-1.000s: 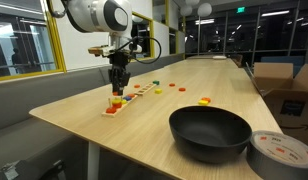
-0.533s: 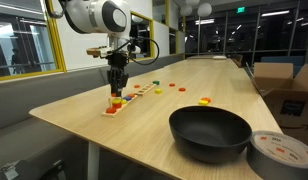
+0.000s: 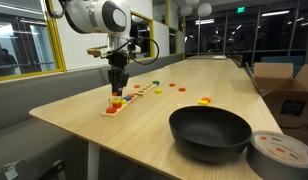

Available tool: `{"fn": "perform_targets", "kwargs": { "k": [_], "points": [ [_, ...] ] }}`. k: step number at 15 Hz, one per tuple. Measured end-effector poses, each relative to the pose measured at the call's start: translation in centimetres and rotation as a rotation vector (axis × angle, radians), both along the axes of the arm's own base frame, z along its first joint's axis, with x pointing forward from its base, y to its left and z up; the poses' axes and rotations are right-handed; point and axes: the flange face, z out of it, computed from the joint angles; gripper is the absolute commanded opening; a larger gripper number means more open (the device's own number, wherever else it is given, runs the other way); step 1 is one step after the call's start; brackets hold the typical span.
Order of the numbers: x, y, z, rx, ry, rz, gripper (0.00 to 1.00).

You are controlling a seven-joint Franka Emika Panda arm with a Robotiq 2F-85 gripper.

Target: Put the orange object in the middle position on the wooden board

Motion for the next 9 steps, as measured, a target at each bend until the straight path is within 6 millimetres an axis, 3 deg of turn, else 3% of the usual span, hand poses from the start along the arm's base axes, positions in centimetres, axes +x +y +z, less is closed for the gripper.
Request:
{"fn": "perform_targets", "kwargs": {
  "k": [9],
  "points": [
    [0.27,-0.34,-0.51,-0.002,-0.004,-0.026,0.26]
  ]
}}
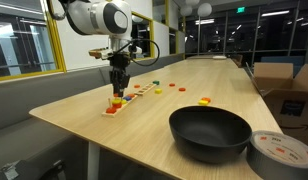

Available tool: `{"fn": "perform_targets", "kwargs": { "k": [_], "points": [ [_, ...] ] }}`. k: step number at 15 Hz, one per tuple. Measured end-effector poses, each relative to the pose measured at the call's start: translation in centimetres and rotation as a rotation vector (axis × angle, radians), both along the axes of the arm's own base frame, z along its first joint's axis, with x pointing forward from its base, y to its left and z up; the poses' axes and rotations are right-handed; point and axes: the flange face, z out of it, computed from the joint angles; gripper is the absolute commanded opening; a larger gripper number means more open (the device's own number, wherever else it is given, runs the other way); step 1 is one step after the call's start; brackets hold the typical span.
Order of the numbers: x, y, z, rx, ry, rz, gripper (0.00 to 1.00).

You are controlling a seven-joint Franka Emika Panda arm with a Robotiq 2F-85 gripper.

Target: Put the orange object in the middle position on the wooden board

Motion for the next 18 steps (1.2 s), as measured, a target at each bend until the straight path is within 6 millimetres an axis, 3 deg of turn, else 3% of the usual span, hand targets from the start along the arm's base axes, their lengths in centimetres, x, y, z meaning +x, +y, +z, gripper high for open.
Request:
{"fn": "perform_targets", "kwargs": {
  "k": [10,18],
  "points": [
    [0.9,-0.8,-0.3,0.0,-0.011,-0.029,0.26],
    [1.9,-2.6,-0.4,-0.004,-0.014,-0.081,0.26]
  ]
}}
